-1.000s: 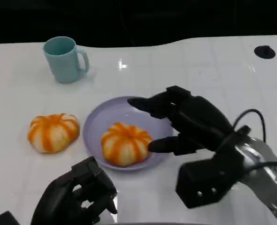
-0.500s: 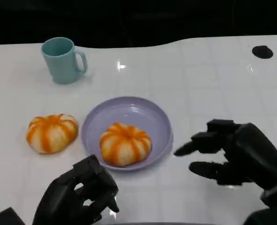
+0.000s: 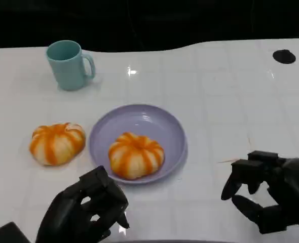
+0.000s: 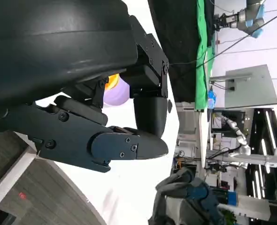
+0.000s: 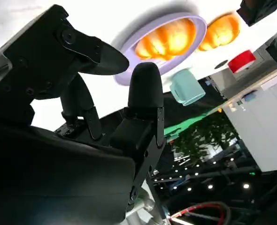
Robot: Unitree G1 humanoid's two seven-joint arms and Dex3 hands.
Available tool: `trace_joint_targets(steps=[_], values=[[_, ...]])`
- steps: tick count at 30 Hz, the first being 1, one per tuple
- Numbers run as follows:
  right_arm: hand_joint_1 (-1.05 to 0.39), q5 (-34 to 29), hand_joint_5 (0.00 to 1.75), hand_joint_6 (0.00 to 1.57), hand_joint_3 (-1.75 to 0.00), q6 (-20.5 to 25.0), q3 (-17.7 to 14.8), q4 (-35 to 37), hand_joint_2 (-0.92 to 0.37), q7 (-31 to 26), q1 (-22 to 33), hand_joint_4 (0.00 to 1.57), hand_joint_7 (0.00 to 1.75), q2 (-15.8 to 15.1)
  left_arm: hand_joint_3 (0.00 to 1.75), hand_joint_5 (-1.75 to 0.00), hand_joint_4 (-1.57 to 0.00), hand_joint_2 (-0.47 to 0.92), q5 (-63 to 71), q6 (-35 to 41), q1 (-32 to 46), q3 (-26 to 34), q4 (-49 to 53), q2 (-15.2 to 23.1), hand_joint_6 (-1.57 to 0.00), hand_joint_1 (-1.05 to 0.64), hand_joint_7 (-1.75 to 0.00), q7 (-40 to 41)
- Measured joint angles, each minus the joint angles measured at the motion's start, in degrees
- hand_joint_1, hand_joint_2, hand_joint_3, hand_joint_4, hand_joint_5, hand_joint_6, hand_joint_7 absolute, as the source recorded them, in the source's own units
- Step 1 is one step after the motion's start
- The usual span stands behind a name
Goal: Grasp the bread from the table and place it into the plate.
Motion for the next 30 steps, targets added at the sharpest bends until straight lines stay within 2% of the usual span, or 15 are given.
trace_joint_targets(steps=[3, 12, 18, 30], values=[[-0.04, -0.28, 1.75, 0.74, -1.31, -0.07, -0.48, 0.11, -0.23, -1.14, 0.53, 0.78, 1.31, 0.62, 0.35, -1.75, -0.63, 0.92, 0.0, -0.17, -0.01, 0.2, 0.07, 0.11, -0.55, -0.53, -1.56, -0.01], [-0.04, -4.11, 1.75, 0.77, -1.29, 0.66, -0.52, 1.81, -0.22, -4.95, 0.79, 0.8, 1.28, 3.15, 0.34, -1.75, -0.64, 0.92, -0.78, -0.4, -1.01, 1.48, 1.58, 1.09, -0.56, -0.52, -1.56, -0.55], [-0.07, -5.7, 1.75, 0.78, -1.28, 0.65, -0.2, 3.39, -0.21, -7.08, 0.79, 0.82, 1.28, 3.43, 0.32, -1.75, -0.65, 0.92, -1.31, -1.34, -1.11, 2.18, 3.21, 1.16, -0.57, -0.54, -1.55, -1.03], [-0.09, -5.64, 1.72, 0.82, -1.26, 1.51, 0.62, 4.69, -0.19, -7.36, 0.72, 0.83, 1.25, 3.52, 0.32, -1.75, -0.66, 0.92, -1.38, -2.4, -1.47, 2.31, 4.44, 1.11, -0.58, -0.53, -1.55, -1.54]])
